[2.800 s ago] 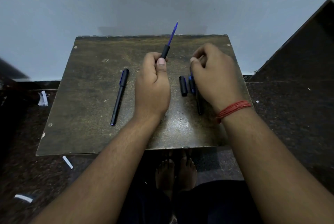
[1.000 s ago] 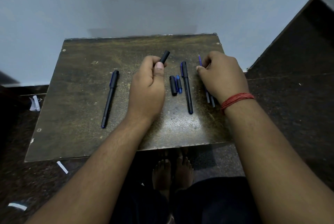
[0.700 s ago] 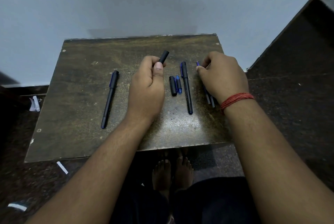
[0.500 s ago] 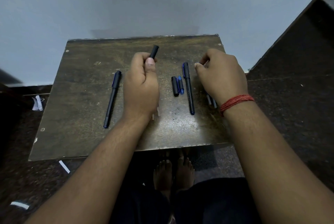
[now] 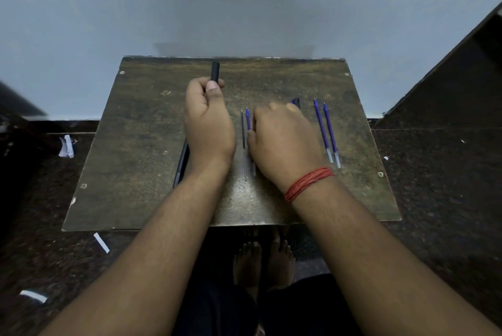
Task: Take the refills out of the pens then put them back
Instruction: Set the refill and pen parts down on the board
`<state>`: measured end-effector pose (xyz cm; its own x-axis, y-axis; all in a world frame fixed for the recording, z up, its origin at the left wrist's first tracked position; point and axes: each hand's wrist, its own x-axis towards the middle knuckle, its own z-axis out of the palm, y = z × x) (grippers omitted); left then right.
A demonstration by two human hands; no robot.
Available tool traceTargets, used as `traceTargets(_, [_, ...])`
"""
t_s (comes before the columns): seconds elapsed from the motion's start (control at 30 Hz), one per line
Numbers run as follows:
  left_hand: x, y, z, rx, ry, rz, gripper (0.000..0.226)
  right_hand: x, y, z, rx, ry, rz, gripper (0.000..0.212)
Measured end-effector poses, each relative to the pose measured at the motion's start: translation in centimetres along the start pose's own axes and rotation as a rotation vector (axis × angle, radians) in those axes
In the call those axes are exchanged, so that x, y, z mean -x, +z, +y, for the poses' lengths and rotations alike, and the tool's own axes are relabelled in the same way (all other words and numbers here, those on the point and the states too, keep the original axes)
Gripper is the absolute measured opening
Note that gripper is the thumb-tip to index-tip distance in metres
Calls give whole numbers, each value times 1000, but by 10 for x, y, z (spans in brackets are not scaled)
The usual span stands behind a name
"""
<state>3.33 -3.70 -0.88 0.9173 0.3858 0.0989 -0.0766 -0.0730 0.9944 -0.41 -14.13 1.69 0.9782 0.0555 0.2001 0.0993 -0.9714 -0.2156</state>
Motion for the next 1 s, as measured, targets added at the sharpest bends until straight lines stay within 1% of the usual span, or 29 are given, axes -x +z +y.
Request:
traceTargets(0.2, [-1, 2, 2, 22, -27, -3, 19, -1, -2, -5, 46, 15, -4, 20])
traceTargets(0.33, [0, 2, 2, 43, -49, 2, 19, 0, 2, -8, 67, 25, -43, 22])
traceTargets(0.57, [-2, 4, -1, 67, -71, -14, 20, -2, 6, -14, 166, 50, -25, 18])
traceTargets(0.77, [-2, 3, 1, 48, -59, -7, 21, -5, 8, -15, 174, 62, -30, 23])
traceTargets(0.83, [-3, 3, 1, 60, -63, -5, 20, -6, 1, -14, 119, 46, -81, 25])
traceTargets(0.9, [-2, 3, 1, 60, -64, -2, 20, -9, -11, -12, 1, 63, -156, 23])
traceTargets(1.0, [0, 3, 3, 72, -71, -21, 19, -16, -29, -3, -242, 196, -176, 21])
